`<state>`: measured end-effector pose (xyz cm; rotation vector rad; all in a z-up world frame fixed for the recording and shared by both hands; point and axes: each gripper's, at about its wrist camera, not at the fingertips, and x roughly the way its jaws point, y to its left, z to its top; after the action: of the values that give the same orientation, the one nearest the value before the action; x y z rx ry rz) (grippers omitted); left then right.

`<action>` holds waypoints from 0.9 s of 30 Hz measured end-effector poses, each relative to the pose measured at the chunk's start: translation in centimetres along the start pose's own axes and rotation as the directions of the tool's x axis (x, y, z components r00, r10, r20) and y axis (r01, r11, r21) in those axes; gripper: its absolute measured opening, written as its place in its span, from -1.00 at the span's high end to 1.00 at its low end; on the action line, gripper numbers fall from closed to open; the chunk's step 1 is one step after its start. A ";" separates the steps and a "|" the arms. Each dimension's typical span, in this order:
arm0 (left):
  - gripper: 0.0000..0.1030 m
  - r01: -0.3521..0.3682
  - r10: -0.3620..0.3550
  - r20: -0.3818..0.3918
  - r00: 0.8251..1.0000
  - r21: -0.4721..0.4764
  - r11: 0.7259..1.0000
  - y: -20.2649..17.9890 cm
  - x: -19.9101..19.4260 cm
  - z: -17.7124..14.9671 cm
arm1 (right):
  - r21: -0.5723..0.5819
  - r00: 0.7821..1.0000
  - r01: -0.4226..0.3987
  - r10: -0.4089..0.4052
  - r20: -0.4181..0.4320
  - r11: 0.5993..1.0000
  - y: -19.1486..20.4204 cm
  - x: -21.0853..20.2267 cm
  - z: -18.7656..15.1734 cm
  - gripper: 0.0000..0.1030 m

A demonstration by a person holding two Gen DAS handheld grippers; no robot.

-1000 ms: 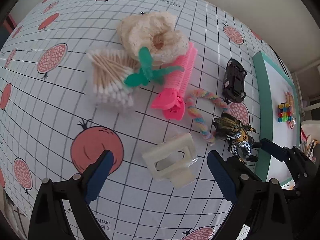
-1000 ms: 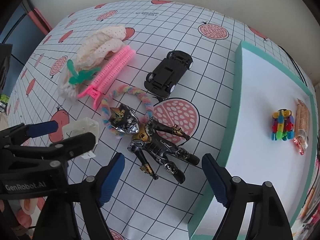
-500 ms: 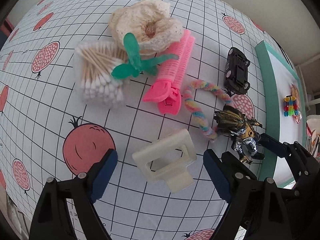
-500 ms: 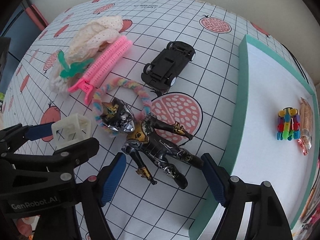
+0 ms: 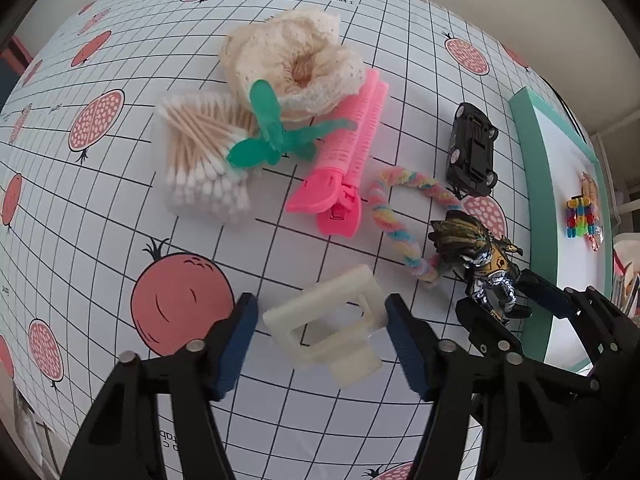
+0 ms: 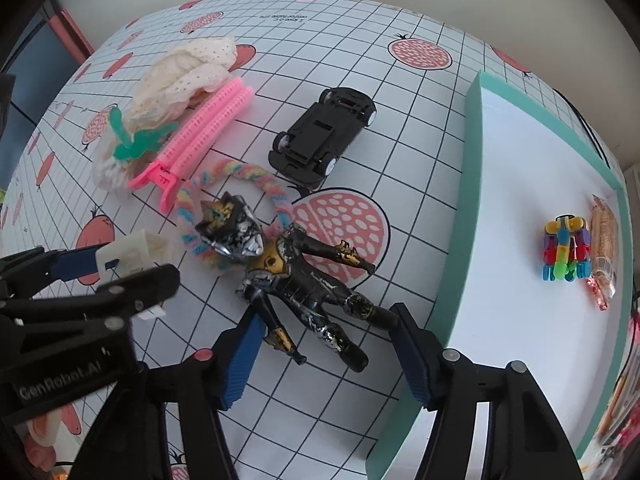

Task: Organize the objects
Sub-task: 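Grasp the white plastic clip with the left tool while the right tool grasps the action figure, then lift the clip and action figure and carry both over the tray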

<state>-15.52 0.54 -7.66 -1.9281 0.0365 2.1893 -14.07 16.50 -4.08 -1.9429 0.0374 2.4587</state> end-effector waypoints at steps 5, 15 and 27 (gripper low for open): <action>-0.19 0.011 -0.011 0.004 1.000 -0.003 1.000 0.5 0.1 -0.1 | 0.003 1.000 -0.003 0.003 0.003 1.000 -0.1 -0.1 0.4 -0.24; -0.19 0.036 -0.036 0.017 0.999 -0.004 0.999 1.4 0.1 -0.3 | 0.013 1.000 -0.019 0.019 0.017 1.000 -0.4 -0.6 1.3 -0.23; -0.19 0.055 -0.054 0.077 0.996 -0.013 0.998 2.5 -1.8 -0.4 | 0.040 0.996 -0.033 0.030 0.082 0.999 -1.3 -3.3 2.2 -0.23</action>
<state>-15.42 -2.20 -6.28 -1.8290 -0.0442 2.2318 -15.44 17.83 -0.38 -1.8386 0.1184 2.5332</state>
